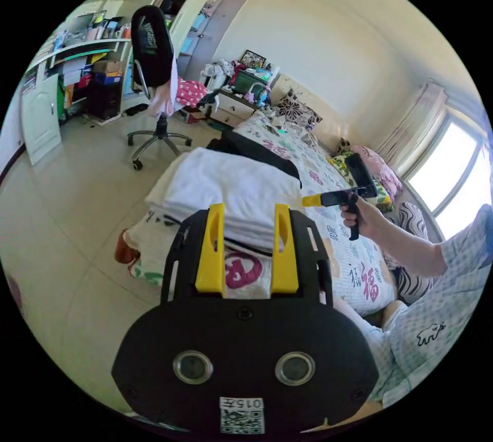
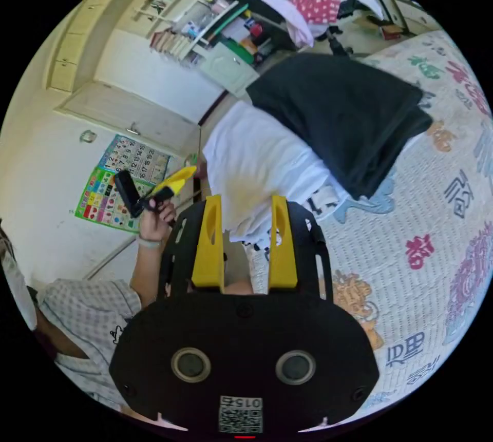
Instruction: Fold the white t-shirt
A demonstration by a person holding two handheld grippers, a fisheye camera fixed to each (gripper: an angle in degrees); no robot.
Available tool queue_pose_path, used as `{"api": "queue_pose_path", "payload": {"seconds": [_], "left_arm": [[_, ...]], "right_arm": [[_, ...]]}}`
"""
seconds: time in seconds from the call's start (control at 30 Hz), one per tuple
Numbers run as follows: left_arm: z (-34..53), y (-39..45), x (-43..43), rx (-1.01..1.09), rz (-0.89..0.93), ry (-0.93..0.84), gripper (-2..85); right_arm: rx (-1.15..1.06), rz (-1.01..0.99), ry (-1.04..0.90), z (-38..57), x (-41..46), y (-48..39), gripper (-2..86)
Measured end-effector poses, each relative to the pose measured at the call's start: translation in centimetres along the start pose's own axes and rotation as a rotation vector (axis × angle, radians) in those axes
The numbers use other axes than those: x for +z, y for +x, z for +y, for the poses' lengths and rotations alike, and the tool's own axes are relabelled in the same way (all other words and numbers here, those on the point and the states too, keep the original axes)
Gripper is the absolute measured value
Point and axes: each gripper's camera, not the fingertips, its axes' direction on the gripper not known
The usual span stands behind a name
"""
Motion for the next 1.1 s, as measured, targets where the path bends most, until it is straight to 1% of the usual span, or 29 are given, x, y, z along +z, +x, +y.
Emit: {"api": "queue_pose_path", "payload": {"seconds": [0.07,0.1,0.13,0.2,0.27,0.33,0.37,0.4,0.5,0.53,0.57,0.6,0.63,0.67,0.73,0.77,0.83,0.87,0.93,1.0,1.1], "left_arm": [[5.5,1.6,-0.7,-0.085,0.001,0.025,13.3],[6.7,1.9,-0.8,-0.105,0.019,0.03,13.2],[8.5,2.5,-0.9,-0.133,0.057,0.036,13.1],[10.3,3.5,-1.3,-0.143,0.087,0.026,13.2],[11.2,5.5,-2.7,-0.102,0.057,0.069,14.4],[10.9,7.3,-4.2,-0.053,0.017,0.128,15.8],[10.5,8.5,-5.2,-0.026,-0.001,0.169,16.6],[10.3,9.2,-5.6,-0.009,-0.009,0.188,16.6],[9.0,13.0,-6.5,0.139,-0.022,0.225,15.1],[8.5,14.9,-6.3,0.209,0.025,0.21,11.6],[8.3,16.9,-5.9,0.288,0.138,0.185,7.5],[8.2,18.0,-5.7,0.325,0.213,0.165,5.3],[8.1,19.8,-5.1,0.347,0.334,0.128,2.6],[8.3,21.6,-4.5,0.365,0.427,0.104,1.8],[8.7,24.1,-3.7,0.373,0.543,0.077,1.1],[9.0,25.7,-3.2,0.367,0.62,0.061,0.8],[9.1,28.1,-2.1,0.369,0.735,0.016,0.5],[9.0,29.7,-1.4,0.381,0.799,-0.015,0.3],[8.7,31.8,-0.3,0.389,0.861,-0.07,0.2],[8.1,33.7,0.3,0.419,0.899,-0.13,0.1],[7.4,36.4,0.3,0.504,0.941,-0.208,0.1]], "right_arm": [[0.014,-0.011,-0.061,-0.5,2.0,-1.2,8.6],[0.012,0.004,-0.065,-0.6,2.4,-2.1,4.0],[0.007,0.059,-0.042,-0.6,2.0,-3.4,3.1],[-0.019,0.039,0.004,-0.1,0.5,-5.3,2.1],[-0.047,-0.012,0.074,1.1,-1.9,-7.3,1.5],[-0.101,-0.145,0.164,3.5,-5.7,-10.0,1.0],[-0.111,-0.169,0.188,4.2,-6.8,-10.7,1.0],[-0.141,-0.188,0.227,5.8,-9.1,-12.3,0.9],[-0.226,-0.172,0.298,10.4,-15.1,-16.3,1.1],[-0.243,-0.172,0.319,12.7,-17.4,-17.5,1.3],[-0.251,-0.172,0.329,13.9,-18.5,-18.0,1.4],[-0.26,-0.167,0.352,16.5,-20.9,-18.9,1.7],[-0.262,-0.156,0.374,19.2,-23.1,-19.5,2.1],[-0.261,-0.146,0.39,20.7,-24.3,-19.8,2.4],[-0.251,-0.091,0.463,27.2,-29.1,-20.3,4.7],[-0.249,-0.078,0.478,29.0,-30.2,-20.2,5.5],[-0.209,-0.003,0.556,36.4,-34.1,-19.7,7.1],[-0.187,0.014,0.573,38.1,-34.8,-19.4,7.3],[-0.093,0.038,0.607,44.8,-36.9,-18.1,7.1],[-0.049,0.032,0.607,49.4,-37.9,-17.4,2.7],[-0.001,0.036,0.677,57.3,-39.5,-17.3,0.5]]}}
